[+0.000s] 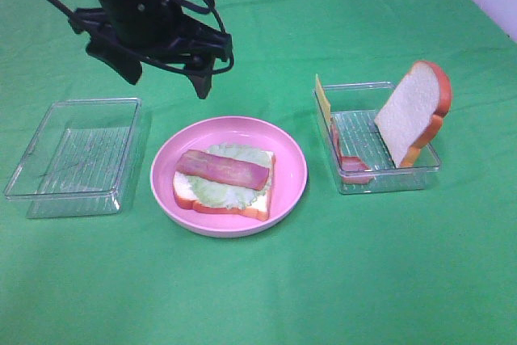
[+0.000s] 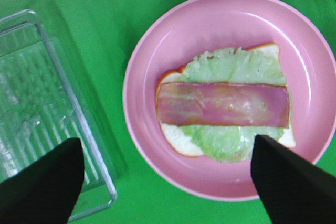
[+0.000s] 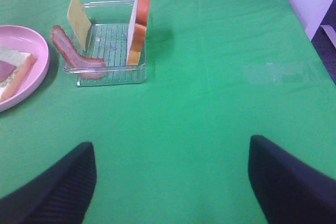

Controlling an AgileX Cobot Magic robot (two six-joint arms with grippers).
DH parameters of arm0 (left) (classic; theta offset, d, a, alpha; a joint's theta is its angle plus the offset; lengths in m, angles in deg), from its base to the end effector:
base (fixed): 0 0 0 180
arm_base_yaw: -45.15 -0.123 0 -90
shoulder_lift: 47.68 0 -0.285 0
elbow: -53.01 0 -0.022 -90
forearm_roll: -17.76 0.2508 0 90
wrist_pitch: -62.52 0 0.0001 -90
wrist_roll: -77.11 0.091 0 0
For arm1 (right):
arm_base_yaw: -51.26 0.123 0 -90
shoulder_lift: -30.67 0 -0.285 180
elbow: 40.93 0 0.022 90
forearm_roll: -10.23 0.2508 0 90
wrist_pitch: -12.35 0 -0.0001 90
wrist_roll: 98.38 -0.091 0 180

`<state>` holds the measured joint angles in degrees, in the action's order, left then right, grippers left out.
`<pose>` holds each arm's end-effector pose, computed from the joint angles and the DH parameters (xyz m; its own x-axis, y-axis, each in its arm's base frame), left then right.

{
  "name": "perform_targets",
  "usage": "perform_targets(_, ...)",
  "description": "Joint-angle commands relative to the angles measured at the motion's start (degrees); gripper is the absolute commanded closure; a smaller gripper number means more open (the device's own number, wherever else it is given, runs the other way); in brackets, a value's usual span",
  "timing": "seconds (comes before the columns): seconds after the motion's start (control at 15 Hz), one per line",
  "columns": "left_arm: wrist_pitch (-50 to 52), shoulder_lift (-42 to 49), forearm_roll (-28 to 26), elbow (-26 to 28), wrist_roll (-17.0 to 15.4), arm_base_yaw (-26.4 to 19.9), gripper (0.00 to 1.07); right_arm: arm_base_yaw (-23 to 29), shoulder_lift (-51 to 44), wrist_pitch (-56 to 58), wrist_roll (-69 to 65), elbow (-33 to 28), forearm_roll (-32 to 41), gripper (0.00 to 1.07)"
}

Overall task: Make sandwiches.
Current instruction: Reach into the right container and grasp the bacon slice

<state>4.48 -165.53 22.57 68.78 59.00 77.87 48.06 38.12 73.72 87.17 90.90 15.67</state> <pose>0.3517 -0.2183 0.2587 -0.9009 0.2608 -0.3470 0.2876 0.9574 -0.0272 -0.0068 0.0080 0.2786 -0.4499 -0.0260 -0.8927 -0.0416 0.9991 -0.0081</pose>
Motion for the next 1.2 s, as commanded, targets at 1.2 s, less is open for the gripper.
perform_targets(1.2, -9.9, 71.4, 0.0, -41.0, 3.4, -0.2, 0.24, -0.3, -0.6, -0.6, 0.6, -0.1, -0.2, 0.32)
